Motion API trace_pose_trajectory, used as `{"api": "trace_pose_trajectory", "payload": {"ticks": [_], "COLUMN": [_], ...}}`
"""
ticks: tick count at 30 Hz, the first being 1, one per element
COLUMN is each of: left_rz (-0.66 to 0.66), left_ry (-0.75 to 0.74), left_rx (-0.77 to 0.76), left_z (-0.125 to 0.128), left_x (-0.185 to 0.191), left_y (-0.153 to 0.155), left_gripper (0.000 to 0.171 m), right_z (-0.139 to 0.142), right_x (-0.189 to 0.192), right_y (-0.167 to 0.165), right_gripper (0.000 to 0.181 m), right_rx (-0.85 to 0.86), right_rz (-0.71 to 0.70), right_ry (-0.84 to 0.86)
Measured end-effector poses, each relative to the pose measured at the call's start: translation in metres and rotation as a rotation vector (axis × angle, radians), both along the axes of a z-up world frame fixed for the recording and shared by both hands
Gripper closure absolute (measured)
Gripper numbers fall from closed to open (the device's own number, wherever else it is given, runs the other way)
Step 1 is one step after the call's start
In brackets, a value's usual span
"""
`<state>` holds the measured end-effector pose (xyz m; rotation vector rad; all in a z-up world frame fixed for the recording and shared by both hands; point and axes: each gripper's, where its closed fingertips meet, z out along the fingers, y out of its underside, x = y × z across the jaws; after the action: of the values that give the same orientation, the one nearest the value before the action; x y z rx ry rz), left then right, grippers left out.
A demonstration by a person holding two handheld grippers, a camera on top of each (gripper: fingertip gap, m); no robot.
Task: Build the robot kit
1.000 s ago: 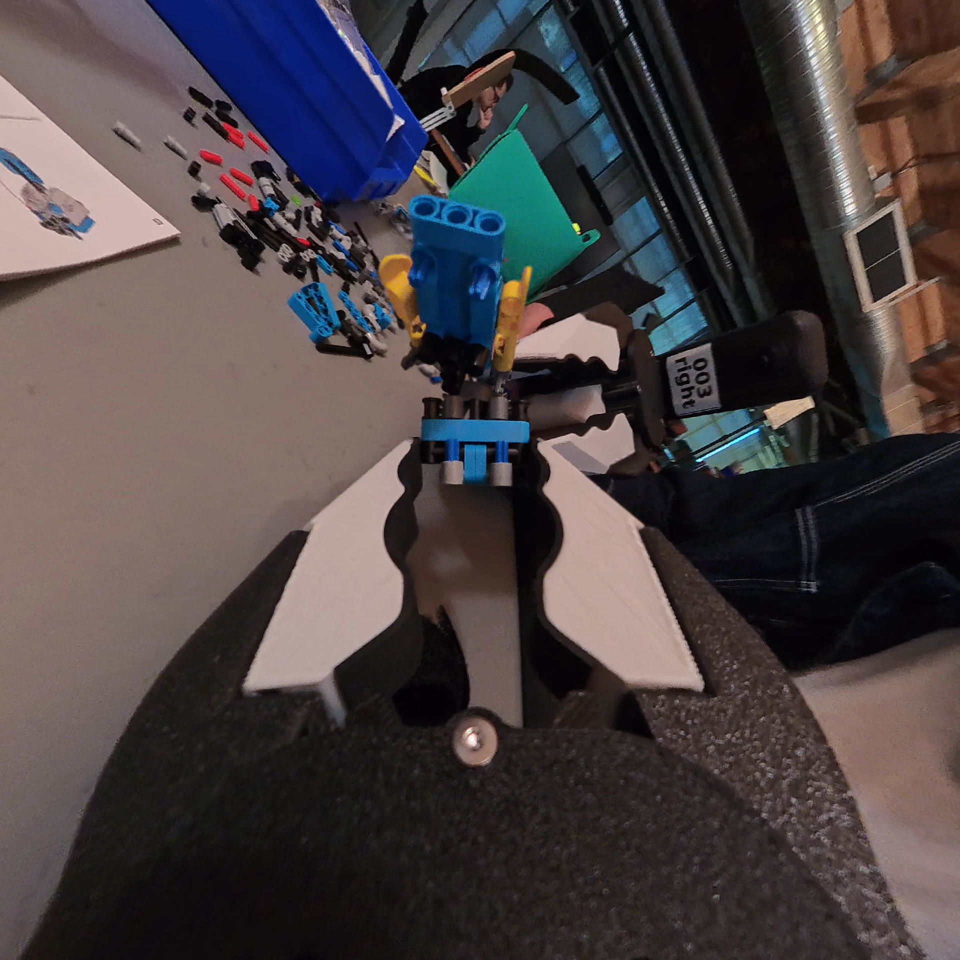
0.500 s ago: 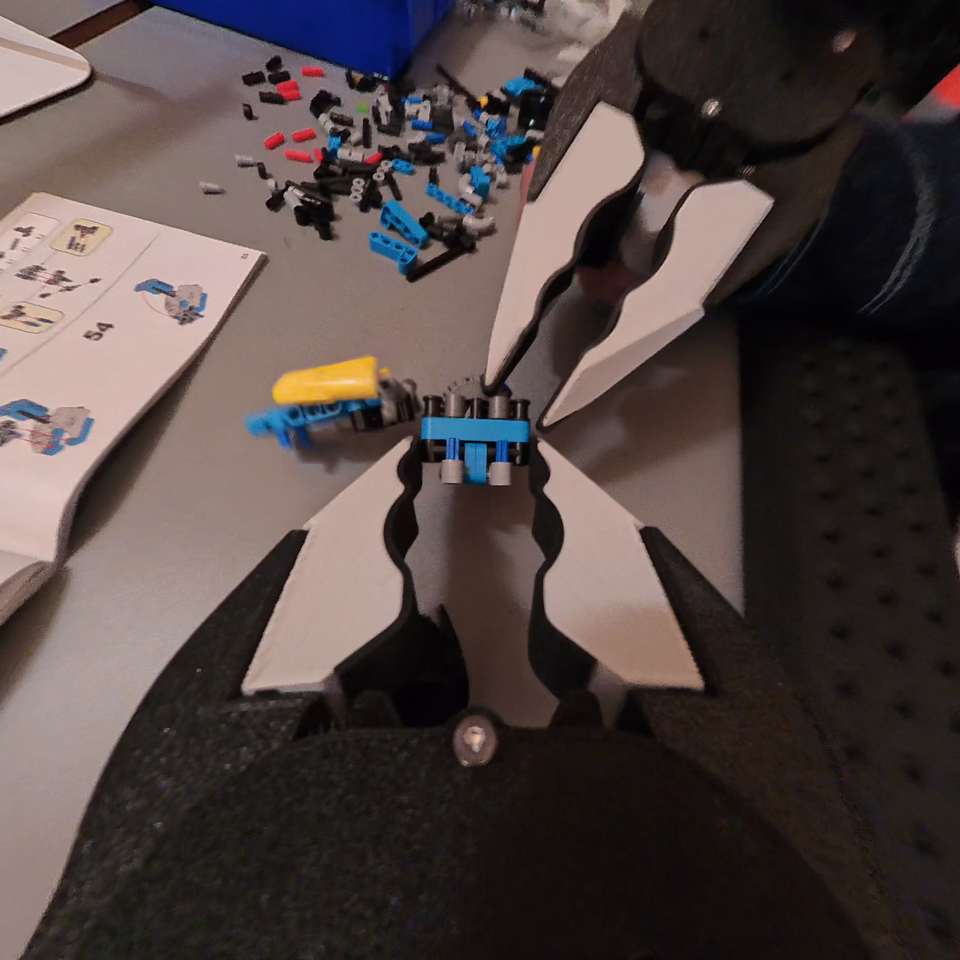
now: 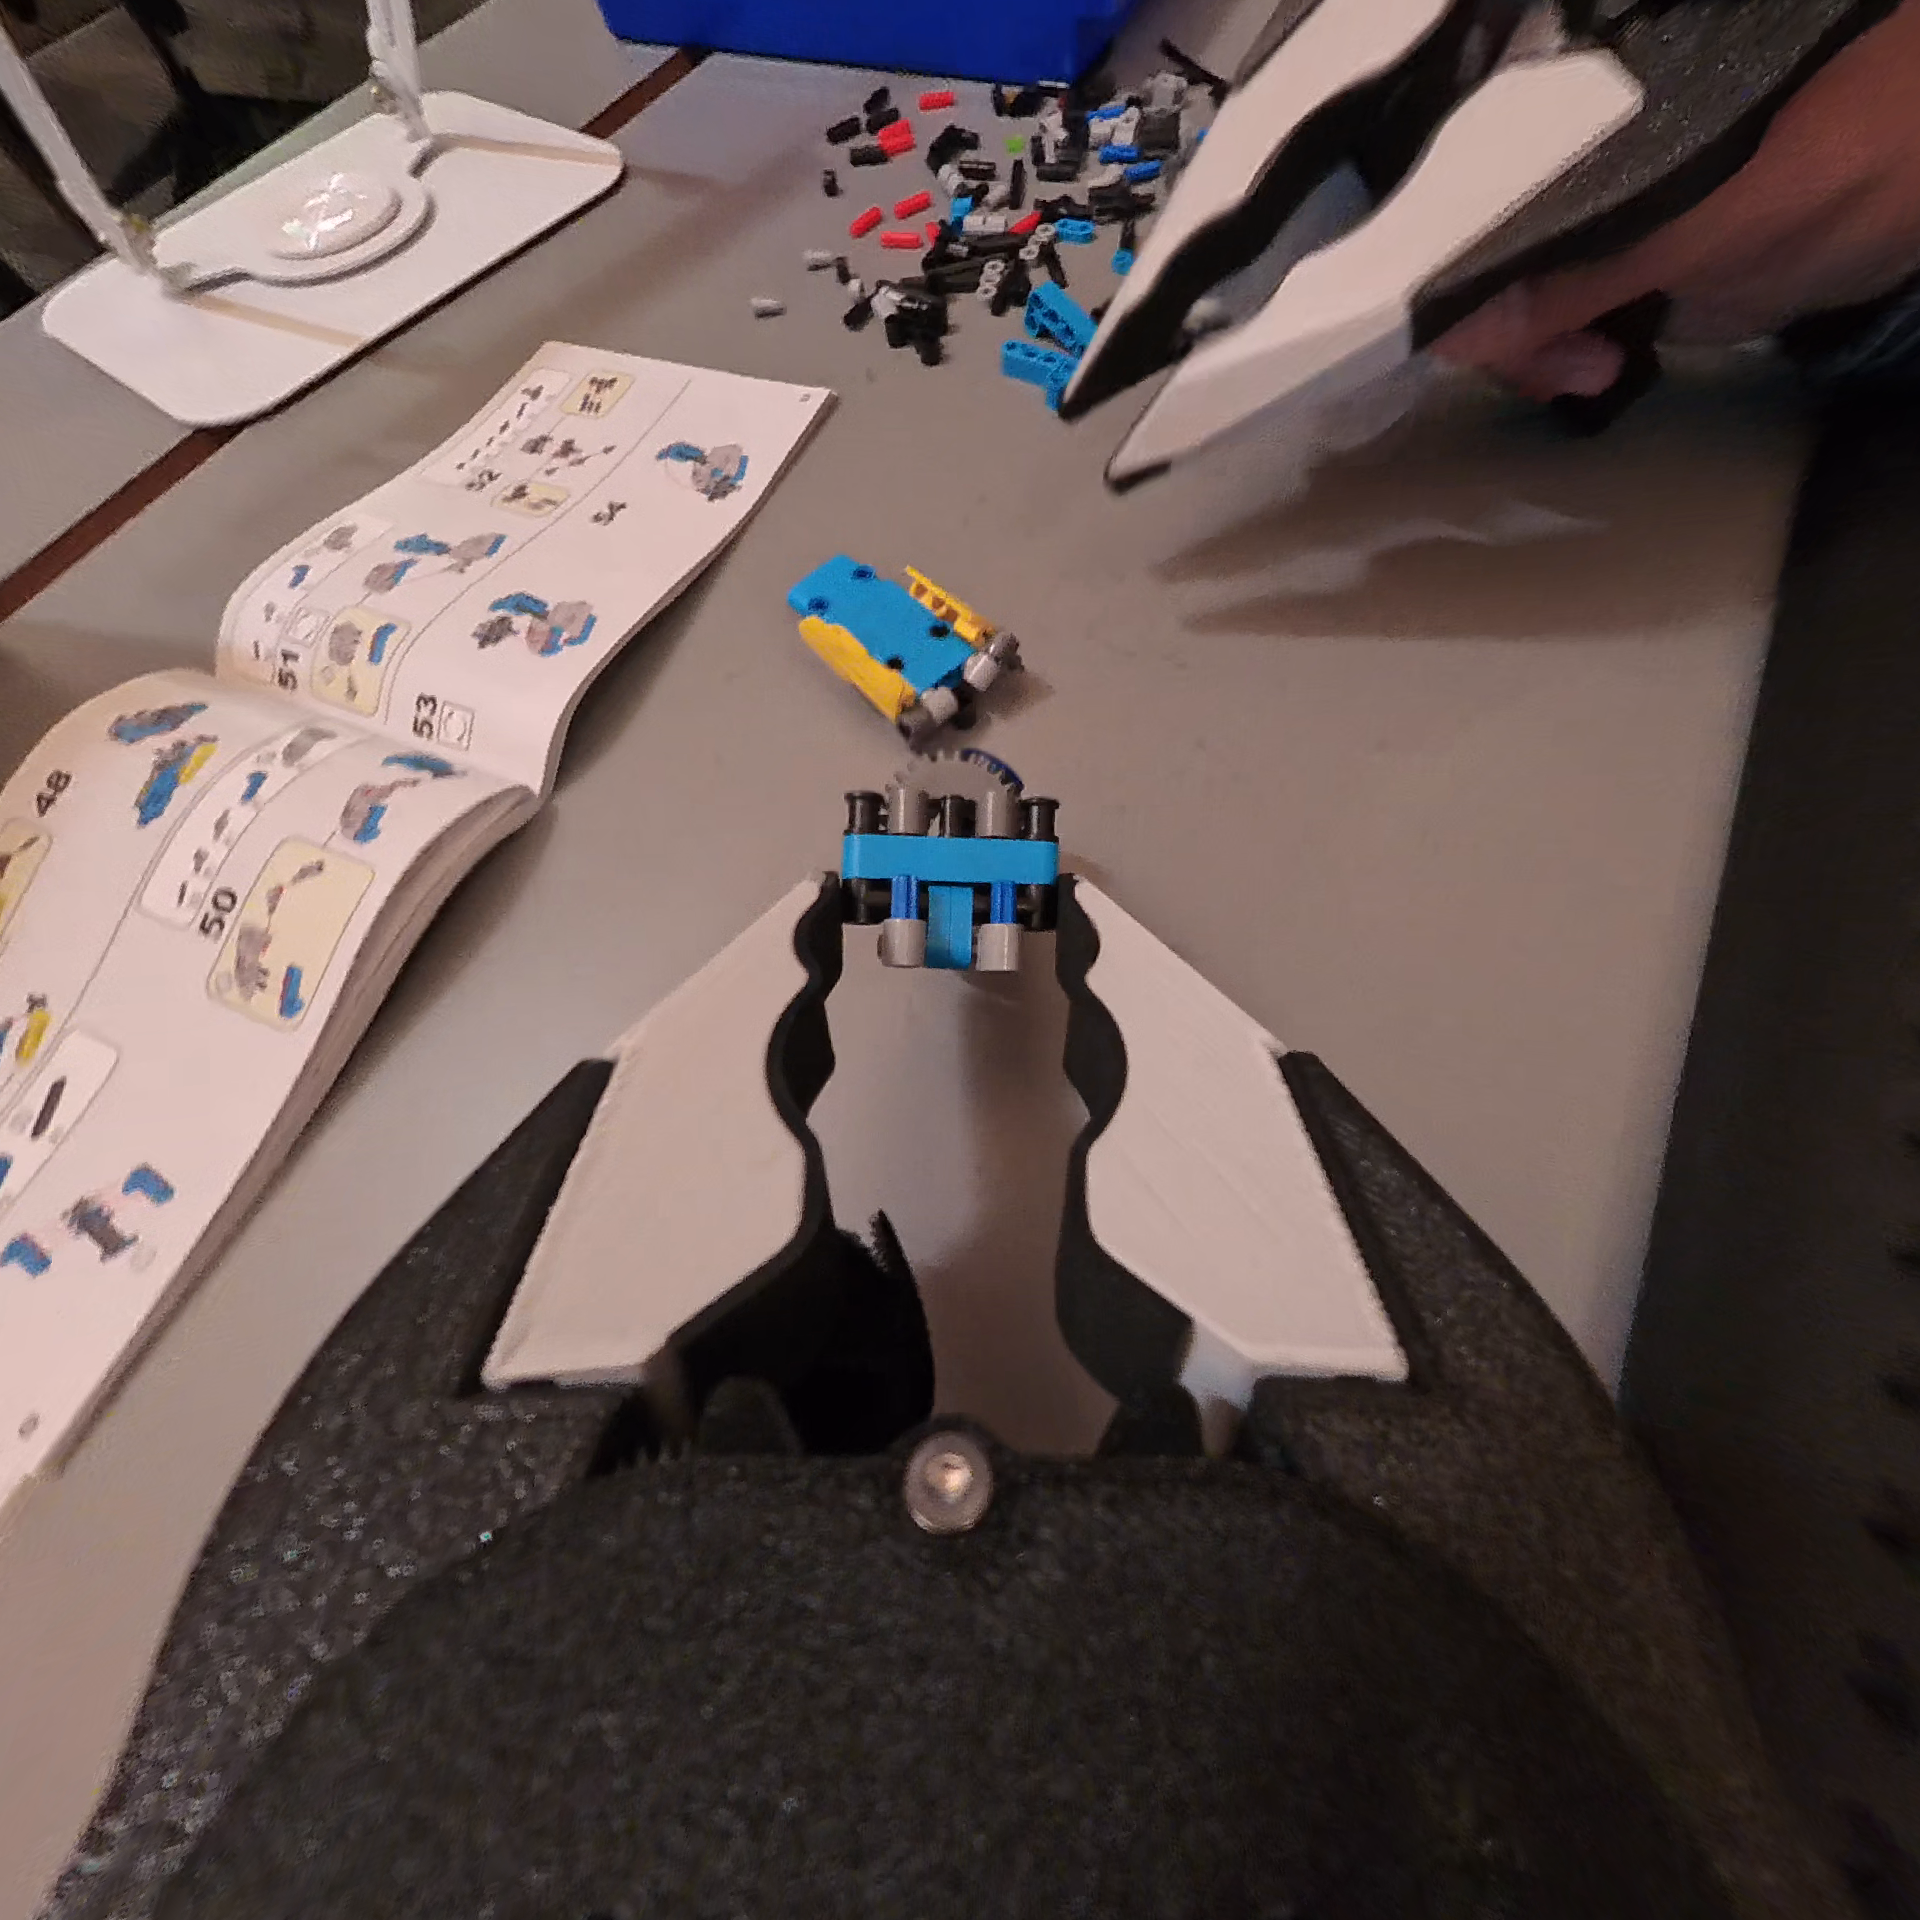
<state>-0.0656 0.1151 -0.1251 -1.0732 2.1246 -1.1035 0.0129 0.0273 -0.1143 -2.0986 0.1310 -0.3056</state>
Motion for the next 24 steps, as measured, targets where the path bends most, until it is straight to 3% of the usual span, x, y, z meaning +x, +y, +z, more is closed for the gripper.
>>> {"api": "trace_pose_trajectory", "payload": {"ticks": [3, 5, 8, 10, 14, 16, 20, 21, 24], "left_rz": [0.071, 0.092, 0.107, 0.117, 0.143, 0.152, 0.159, 0.16, 0.163], "left_ry": [0.009, 0.015, 0.025, 0.031, 0.053, 0.067, 0.089, 0.09, 0.096], "left_rx": [0.062, 0.097, 0.139, 0.146, 0.128, 0.125, 0.143, 0.141, 0.13], "left_z": [-0.012, -0.017, -0.023, -0.024, -0.026, -0.028, -0.033, -0.033, -0.033], "left_x": [-0.004, -0.006, -0.006, -0.006, -0.006, -0.006, -0.008, -0.008, -0.008], "left_y": [0.01, 0.011, 0.012, 0.014, 0.017, 0.019, 0.019, 0.019, 0.02], "left_gripper": [0.131, 0.131, 0.131, 0.13, 0.131, 0.131, 0.131, 0.131, 0.131], "right_z": [0.02, 0.008, 0.018, 0.031, 0.01, -0.003, -0.026, -0.034, -0.009], "right_x": [-0.024, -0.039, -0.029, -0.029, -0.024, -0.022, -0.023, -0.022, -0.018], "right_y": [0.004, 0.005, -0.001, -0.005, -0.012, -0.014, -0.015, -0.016, -0.014], "right_gripper": [0.167, 0.158, 0.158, 0.158, 0.159, 0.145, 0.148, 0.142, 0.152], "right_rx": [0.121, 0.09, 0.092, 0.156, 0.075, 0.02, -0.079, -0.126, -0.027], "right_rz": [0.017, 0.031, -0.06, -0.075, -0.109, -0.124, -0.119, -0.128, -0.149], "right_ry": [0.077, 0.155, -0.03, -0.054, 0.006, 0.032, 0.096, 0.111, 0.018]}}
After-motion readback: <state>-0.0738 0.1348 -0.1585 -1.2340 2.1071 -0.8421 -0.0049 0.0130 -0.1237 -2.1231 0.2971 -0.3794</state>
